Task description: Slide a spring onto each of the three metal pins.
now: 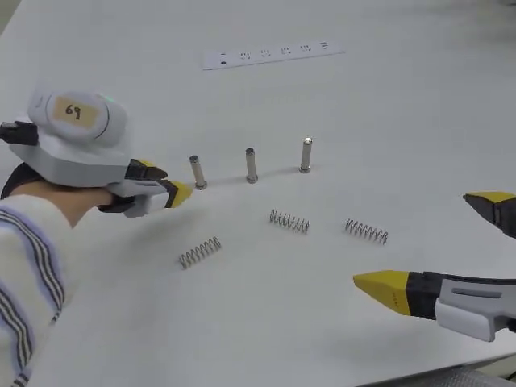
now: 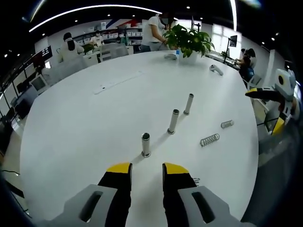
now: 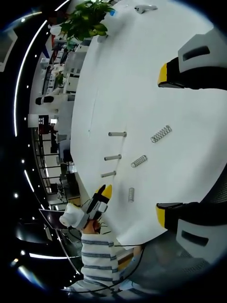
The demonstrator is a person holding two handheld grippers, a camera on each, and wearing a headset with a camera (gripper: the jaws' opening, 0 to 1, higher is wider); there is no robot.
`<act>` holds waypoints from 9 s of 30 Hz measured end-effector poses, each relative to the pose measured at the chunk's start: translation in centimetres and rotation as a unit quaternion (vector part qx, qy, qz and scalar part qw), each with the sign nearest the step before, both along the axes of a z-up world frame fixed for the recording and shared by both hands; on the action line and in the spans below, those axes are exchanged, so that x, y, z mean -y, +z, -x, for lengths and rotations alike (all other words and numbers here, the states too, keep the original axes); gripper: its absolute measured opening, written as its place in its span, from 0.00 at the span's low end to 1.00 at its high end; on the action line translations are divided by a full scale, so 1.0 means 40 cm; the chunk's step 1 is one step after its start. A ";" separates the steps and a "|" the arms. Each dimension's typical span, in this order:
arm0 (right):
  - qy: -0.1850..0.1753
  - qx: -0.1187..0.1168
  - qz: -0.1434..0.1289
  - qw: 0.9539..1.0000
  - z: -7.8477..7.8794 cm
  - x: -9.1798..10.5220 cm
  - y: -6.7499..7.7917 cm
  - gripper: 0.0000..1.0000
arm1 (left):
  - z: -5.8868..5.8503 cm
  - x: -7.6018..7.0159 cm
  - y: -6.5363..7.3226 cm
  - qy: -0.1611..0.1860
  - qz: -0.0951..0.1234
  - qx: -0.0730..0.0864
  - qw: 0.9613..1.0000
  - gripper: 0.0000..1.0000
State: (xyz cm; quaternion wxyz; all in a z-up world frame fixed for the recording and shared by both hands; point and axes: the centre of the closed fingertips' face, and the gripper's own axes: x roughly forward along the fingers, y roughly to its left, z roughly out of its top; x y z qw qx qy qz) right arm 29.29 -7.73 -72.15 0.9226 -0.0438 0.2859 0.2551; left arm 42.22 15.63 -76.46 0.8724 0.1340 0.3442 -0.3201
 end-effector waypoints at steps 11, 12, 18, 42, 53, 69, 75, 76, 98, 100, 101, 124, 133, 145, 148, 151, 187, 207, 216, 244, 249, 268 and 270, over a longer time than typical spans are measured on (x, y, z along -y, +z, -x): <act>0.004 0.006 0.008 1.000 -0.004 0.001 0.004 1.00 | 0.023 -0.005 -0.005 0.001 0.004 -0.012 1.000 0.18; 0.005 0.006 0.009 1.000 -0.004 0.001 0.003 1.00 | 0.029 -0.003 -0.006 0.001 0.005 -0.013 1.000 0.18; 0.008 0.002 0.012 1.000 -0.001 0.001 0.000 1.00 | 0.067 0.000 -0.024 -0.004 0.012 -0.032 0.999 0.17; 0.015 -0.006 0.021 1.000 0.004 -0.008 -0.006 0.99 | 0.200 0.027 -0.066 -0.026 0.030 -0.066 0.997 0.15; 0.017 -0.012 0.030 0.999 0.010 -0.006 -0.012 0.98 | 0.220 0.031 -0.085 -0.040 0.015 -0.069 0.997 0.12; 0.014 -0.011 0.029 0.999 0.012 -0.005 -0.012 0.97 | 0.230 0.030 -0.107 -0.074 -0.025 -0.066 0.995 0.04; 0.014 -0.011 0.028 0.999 0.012 -0.006 -0.011 0.97 | 0.224 0.030 -0.105 -0.080 -0.021 -0.064 0.995 0.03; 0.013 -0.011 0.027 0.999 0.012 -0.006 -0.011 0.97 | 0.224 0.030 -0.105 -0.080 -0.021 -0.064 0.994 0.03; 0.017 -0.016 0.021 1.000 0.003 -0.005 -0.017 0.97 | 0.209 0.022 -0.097 -0.045 0.002 -0.042 0.998 0.03; 0.015 -0.016 0.019 1.000 0.003 -0.004 -0.017 0.97 | 0.207 0.018 -0.096 -0.040 0.006 -0.041 0.998 0.03; 0.016 -0.017 0.019 1.000 0.004 -0.003 -0.018 0.97 | 0.205 0.017 -0.094 -0.038 0.008 -0.039 0.998 0.03; 0.042 -0.016 0.020 0.999 0.007 -0.004 -0.004 0.95 | 0.197 0.017 -0.032 -0.059 0.025 -0.008 0.998 0.02; 0.080 -0.007 0.028 0.996 -0.013 -0.003 0.018 0.94 | 0.200 0.022 -0.011 -0.081 0.014 0.001 0.997 0.02; 0.160 0.008 0.014 0.987 -0.038 -0.060 0.053 0.89 | 0.216 0.057 0.015 -0.127 0.008 0.006 0.992 0.02; 0.174 0.010 -0.008 0.985 -0.039 -0.083 0.070 0.88 | 0.222 0.064 0.018 -0.138 0.004 0.007 0.990 0.02; 0.196 0.015 0.002 0.981 -0.040 -0.094 0.071 0.85 | 0.228 0.072 0.022 -0.147 0.005 0.005 0.989 0.02; 0.346 -0.013 0.018 0.938 -0.019 -0.201 0.019 0.66 | 0.266 0.140 0.068 -0.238 0.023 -0.002 0.971 0.02; 0.409 -0.004 0.041 0.911 -0.031 -0.246 0.001 0.55 | 0.281 0.175 0.069 -0.260 0.038 -0.009 0.965 0.02; 0.440 -0.003 0.053 0.896 -0.025 -0.262 -0.010 0.48 | 0.292 0.203 0.063 -0.265 0.058 -0.016 0.962 0.02; 0.463 -0.031 0.052 0.885 -0.003 -0.282 -0.047 0.16 | 0.323 0.255 0.063 -0.281 0.077 -0.020 0.956 0.02; 0.471 -0.035 0.055 0.880 0.008 -0.282 -0.054 0.11 | 0.330 0.257 0.064 -0.282 0.085 -0.023 0.955 0.02; 0.500 -0.046 0.068 0.862 0.035 -0.279 -0.070 0.08 | 0.359 0.260 0.045 -0.271 0.098 -0.033 0.957 0.02; 0.502 -0.046 0.070 0.860 0.035 -0.278 -0.070 0.08 | 0.361 0.261 0.044 -0.268 0.100 -0.032 0.958 0.02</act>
